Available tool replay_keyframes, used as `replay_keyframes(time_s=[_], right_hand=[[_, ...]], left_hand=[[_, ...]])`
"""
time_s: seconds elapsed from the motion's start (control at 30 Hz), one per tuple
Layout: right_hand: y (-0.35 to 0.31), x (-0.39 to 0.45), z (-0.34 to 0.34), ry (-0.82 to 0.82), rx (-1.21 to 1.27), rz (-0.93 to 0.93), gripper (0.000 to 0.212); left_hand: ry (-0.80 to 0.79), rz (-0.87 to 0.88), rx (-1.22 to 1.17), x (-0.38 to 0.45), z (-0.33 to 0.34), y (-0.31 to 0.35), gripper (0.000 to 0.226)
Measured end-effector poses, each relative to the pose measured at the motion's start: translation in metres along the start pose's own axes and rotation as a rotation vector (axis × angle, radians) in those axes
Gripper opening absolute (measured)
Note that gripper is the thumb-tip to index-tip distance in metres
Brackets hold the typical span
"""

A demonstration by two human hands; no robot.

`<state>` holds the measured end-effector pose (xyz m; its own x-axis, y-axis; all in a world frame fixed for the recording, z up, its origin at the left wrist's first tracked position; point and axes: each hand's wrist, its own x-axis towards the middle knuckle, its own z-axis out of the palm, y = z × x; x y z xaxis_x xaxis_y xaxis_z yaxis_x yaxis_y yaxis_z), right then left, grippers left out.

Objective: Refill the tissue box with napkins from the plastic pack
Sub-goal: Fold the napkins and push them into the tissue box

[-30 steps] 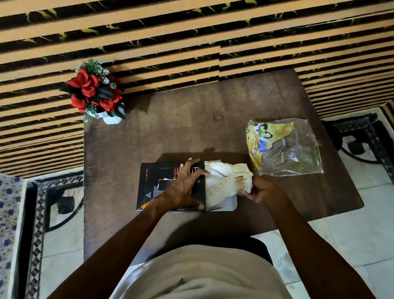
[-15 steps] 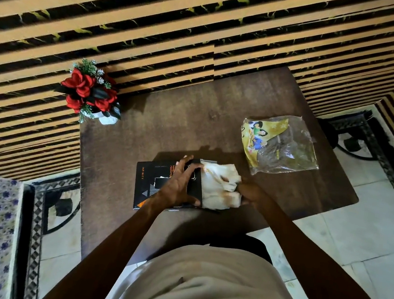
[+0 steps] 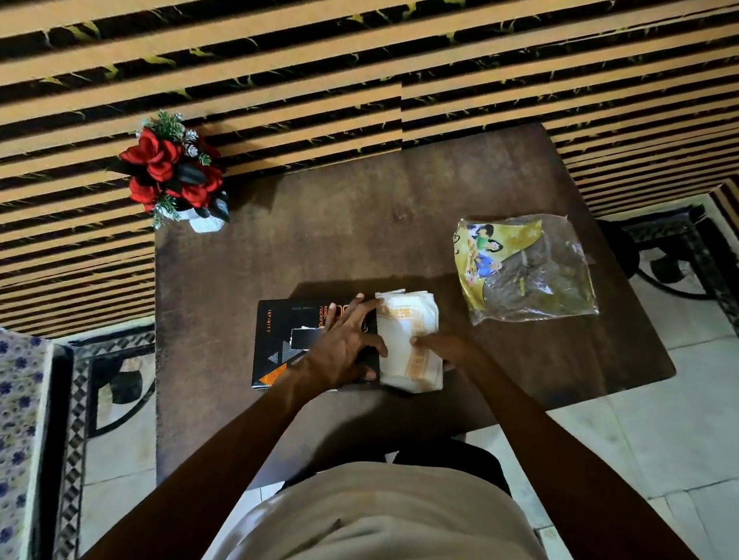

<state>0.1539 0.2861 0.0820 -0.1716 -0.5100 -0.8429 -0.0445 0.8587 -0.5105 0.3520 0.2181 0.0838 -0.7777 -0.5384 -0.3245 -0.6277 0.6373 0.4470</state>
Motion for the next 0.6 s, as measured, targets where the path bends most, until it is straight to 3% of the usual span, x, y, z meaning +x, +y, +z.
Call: replay_keyframes(time_s=[0.07,0.3,0.5,0.6], right_hand=[[-0.002,-0.001,0.002,0.046,0.008,-0.015,0.042],[-0.008,-0.001,0.014,-0.037,-0.026,-0.052,0.046],[-0.004,0.002,0.017,0.113,-0.025,-0.015,0.045],[-0.002,0.001,0.016,0.090,-0.056,-0.019,0.042]], left_hand=[[0.011,-0.009,0.038,-0.004,0.001,0.008,0.033],[0.020,0.003,0.093,-0.017,0.002,0.019,0.024],[-0.043,0.073,0.363,-0.018,0.008,0.032,0.027],[0.047,0.035,0.155,-0.021,0.011,0.027,0.031]])
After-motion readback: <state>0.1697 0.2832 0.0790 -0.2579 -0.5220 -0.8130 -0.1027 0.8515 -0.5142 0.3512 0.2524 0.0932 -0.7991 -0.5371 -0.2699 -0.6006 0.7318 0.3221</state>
